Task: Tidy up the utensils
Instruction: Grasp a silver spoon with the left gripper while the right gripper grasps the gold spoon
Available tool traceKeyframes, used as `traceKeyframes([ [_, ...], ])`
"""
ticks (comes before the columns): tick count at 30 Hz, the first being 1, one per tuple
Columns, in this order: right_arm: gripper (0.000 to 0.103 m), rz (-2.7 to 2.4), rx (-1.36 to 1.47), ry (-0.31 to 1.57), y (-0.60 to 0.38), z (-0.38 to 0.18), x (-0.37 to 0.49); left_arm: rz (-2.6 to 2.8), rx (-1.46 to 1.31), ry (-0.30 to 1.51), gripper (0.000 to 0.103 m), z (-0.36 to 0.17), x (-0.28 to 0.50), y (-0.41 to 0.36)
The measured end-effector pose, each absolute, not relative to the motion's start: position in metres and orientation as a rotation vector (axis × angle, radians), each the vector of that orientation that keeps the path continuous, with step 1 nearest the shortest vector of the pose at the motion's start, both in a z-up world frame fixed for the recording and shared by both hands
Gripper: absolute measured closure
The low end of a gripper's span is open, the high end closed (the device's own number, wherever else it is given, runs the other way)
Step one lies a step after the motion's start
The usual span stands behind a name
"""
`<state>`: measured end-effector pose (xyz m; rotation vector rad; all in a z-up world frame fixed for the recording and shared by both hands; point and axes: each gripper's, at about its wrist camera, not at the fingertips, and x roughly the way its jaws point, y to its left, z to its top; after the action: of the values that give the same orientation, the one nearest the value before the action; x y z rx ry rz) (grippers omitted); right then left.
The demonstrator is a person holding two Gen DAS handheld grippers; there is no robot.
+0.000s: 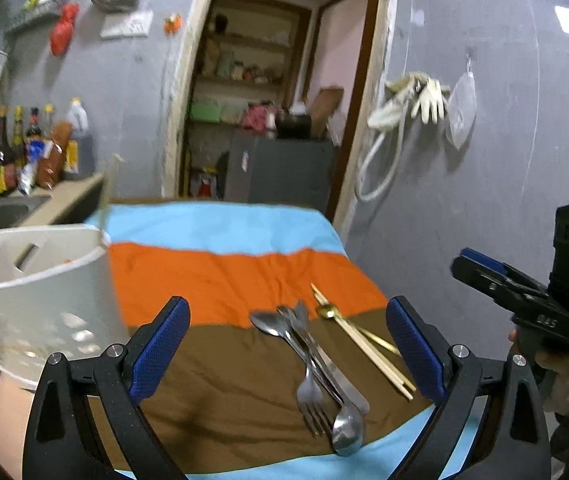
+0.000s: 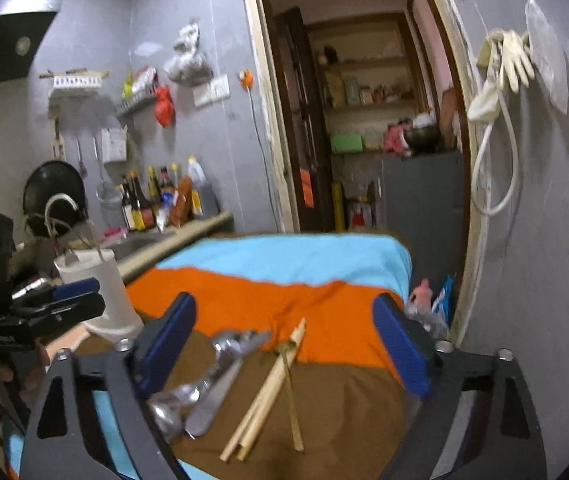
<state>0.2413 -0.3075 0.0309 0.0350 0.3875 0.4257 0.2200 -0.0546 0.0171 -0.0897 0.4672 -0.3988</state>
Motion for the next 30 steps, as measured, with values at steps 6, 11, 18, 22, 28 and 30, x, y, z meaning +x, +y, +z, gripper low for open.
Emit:
traceKeyframes([
  [6,0.04,0.425,0.003,0.513,-0.311,0.004,0.258,-0.46,-0.065,0.569,0.021,-0.001,0.239,-0.072],
  [11,0.053,0.444,-0.03,0.604,-0.311,-0.015,0.268,-0.52,-0.059,0.672,0.047,-0.016,0.254,-0.085],
  [18,0.066,0.465,-0.084,0.703,-0.31,-0.031,0.276,-0.581,-0.079,0.82,0.076,-0.033,0.275,-0.095],
  [22,0.07,0.483,-0.113,0.744,-0.307,-0.037,0.277,-0.581,-0.101,0.898,0.081,-0.042,0.286,-0.095],
  [28,0.071,0.495,-0.157,0.78,-0.301,-0.042,0.278,-0.586,-0.117,0.946,0.087,-0.048,0.295,-0.093],
  [30,0.071,0.496,-0.166,0.788,-0.299,-0.041,0.28,-0.586,-0.129,0.962,0.091,-0.047,0.299,-0.093],
])
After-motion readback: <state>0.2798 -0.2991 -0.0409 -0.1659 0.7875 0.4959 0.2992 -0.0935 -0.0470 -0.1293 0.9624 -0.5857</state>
